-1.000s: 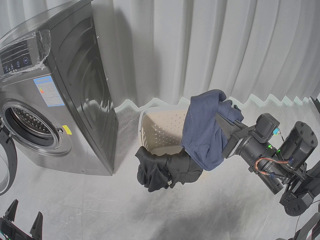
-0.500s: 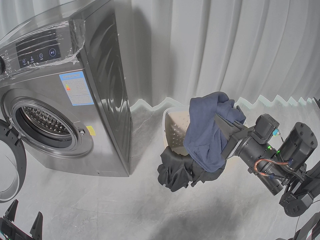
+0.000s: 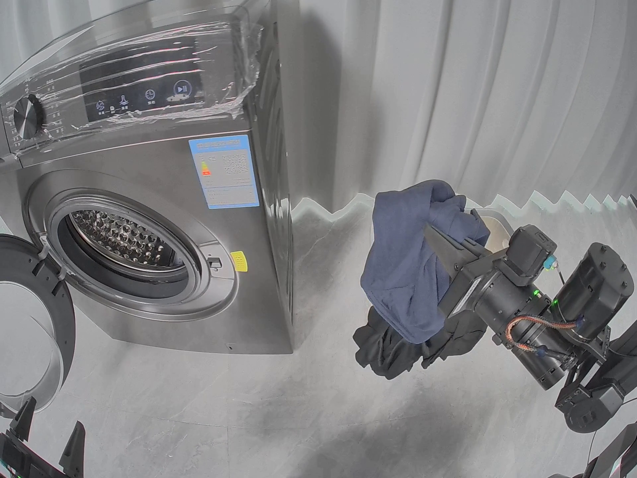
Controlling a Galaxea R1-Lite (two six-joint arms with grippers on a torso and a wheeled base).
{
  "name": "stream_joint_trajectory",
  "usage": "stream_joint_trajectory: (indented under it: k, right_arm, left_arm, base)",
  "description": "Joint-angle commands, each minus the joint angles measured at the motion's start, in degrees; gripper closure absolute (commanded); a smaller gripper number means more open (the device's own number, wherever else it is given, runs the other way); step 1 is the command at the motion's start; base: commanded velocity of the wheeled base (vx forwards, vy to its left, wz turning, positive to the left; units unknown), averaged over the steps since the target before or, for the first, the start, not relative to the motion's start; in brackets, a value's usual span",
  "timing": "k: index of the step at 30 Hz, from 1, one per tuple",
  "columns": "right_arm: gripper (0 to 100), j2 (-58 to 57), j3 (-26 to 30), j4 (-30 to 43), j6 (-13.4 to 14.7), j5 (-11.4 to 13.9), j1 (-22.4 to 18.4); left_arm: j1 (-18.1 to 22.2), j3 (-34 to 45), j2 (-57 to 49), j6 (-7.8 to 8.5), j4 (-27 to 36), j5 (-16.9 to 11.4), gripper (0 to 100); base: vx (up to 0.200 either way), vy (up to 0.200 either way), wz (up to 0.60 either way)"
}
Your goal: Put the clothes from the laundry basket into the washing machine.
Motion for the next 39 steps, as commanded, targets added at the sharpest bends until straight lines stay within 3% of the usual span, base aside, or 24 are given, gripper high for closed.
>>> stream_joint_trajectory:
  k: [1, 7, 22, 31, 39]
  right_arm:
    - [100, 0.0, -0.3, -0.1, 0.0, 0.0, 0.0]
    - [100, -0.1, -0.1, -0.1, 0.1, 0.0, 0.0]
    - [100, 0.1, 0.4, -0.3, 0.3, 0.0, -0.2]
    - [100, 0.1, 0.4, -0.3, 0.3, 0.0, -0.3]
    - [100, 0.1, 0.4, -0.4, 0.3, 0.0, -0.2]
  left_arm:
    - [0.0, 0.9, -0.8, -0.02, 0.0, 0.0, 0]
    - [0.0, 0.9, -0.8, -0.02, 0.0, 0.0, 0]
    - [0.0, 0.9, -0.8, -0.11, 0.0, 0.0, 0]
    - [0.0, 0.9, -0.8, -0.02, 0.0, 0.0, 0]
    - [0.0, 0.9, -0.8, -0.11, 0.0, 0.0, 0]
  base:
    - [0.000, 0.200, 0.00]
    - [0.000, 0.000, 0.00]
    - [-0.200, 0.000, 0.00]
    - [0.000, 0.000, 0.00]
    - [0.000, 0.200, 0.00]
